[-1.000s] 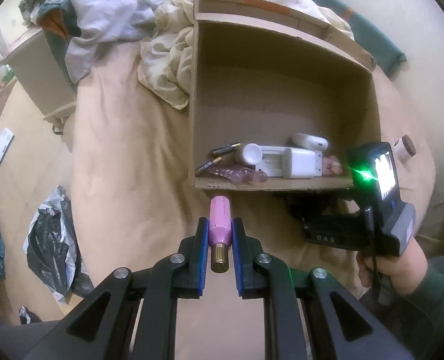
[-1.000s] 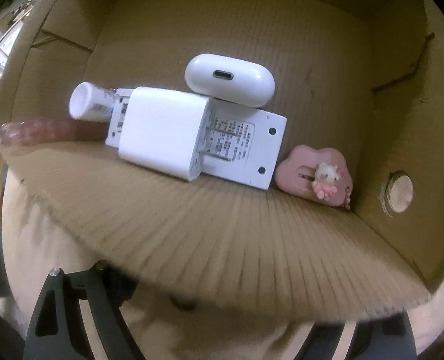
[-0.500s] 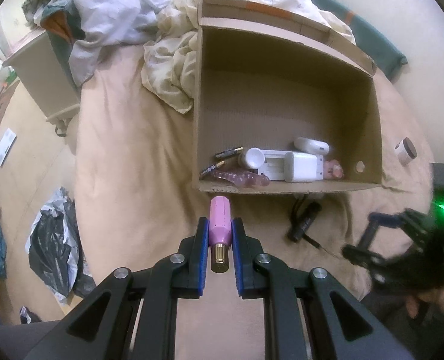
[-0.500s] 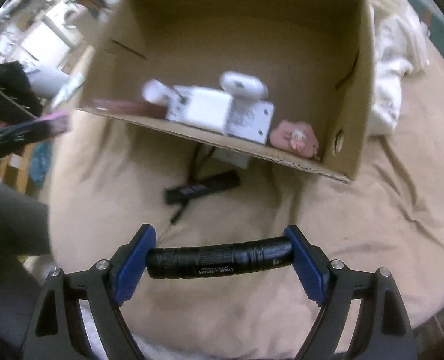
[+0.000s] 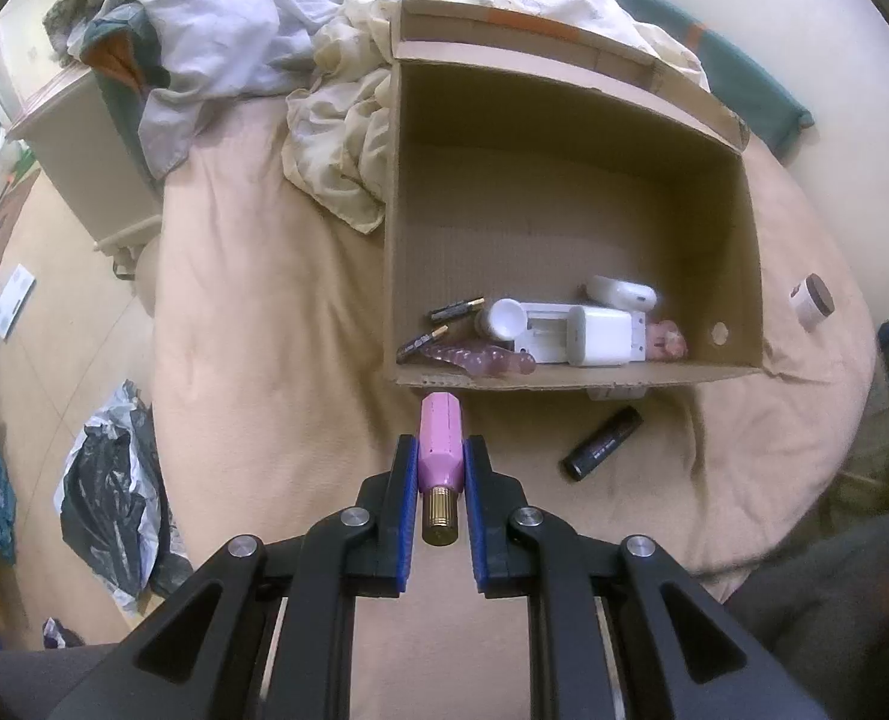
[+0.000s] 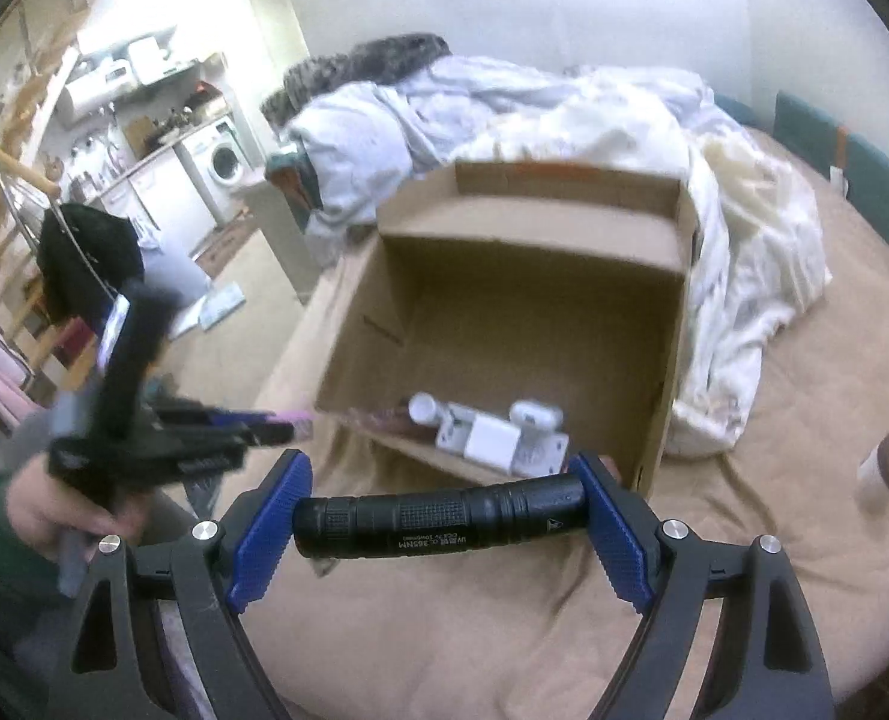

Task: Organize rigid objects
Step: 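Lower the perfume bottle and flashlight into the box and open both grippers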

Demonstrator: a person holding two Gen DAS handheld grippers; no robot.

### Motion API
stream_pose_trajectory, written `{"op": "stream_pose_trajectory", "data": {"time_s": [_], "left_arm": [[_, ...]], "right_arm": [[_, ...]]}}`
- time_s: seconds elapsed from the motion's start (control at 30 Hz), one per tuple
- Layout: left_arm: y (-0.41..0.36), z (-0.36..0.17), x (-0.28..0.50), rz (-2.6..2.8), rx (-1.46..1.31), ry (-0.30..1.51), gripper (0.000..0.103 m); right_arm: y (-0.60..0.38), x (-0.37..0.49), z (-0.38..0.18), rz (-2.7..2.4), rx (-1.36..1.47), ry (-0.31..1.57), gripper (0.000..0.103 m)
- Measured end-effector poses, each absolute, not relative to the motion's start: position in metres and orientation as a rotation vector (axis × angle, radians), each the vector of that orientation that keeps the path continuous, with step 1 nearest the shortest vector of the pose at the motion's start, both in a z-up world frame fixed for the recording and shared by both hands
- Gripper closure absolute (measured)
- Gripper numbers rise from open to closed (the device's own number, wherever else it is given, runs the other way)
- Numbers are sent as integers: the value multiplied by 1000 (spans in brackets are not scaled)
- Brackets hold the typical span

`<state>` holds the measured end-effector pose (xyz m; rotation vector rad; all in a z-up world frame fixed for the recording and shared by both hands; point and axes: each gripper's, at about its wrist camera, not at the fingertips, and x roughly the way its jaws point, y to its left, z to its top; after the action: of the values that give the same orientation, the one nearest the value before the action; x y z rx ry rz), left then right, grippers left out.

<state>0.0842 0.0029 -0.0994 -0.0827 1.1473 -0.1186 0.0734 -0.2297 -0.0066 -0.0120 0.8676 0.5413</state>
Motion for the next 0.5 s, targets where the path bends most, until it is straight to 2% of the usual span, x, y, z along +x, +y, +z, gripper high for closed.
{"op": "stream_pose_trajectory", "data": {"time_s": [0.3, 0.5], "left_arm": [[3, -64, 93, -154, -114, 1090, 90], [-8, -35, 128, -173, -79, 1054, 89]], "right_arm": [[-229, 93, 47, 502, -34, 763, 10], [-230, 129, 62, 450, -47, 721, 10]]}}
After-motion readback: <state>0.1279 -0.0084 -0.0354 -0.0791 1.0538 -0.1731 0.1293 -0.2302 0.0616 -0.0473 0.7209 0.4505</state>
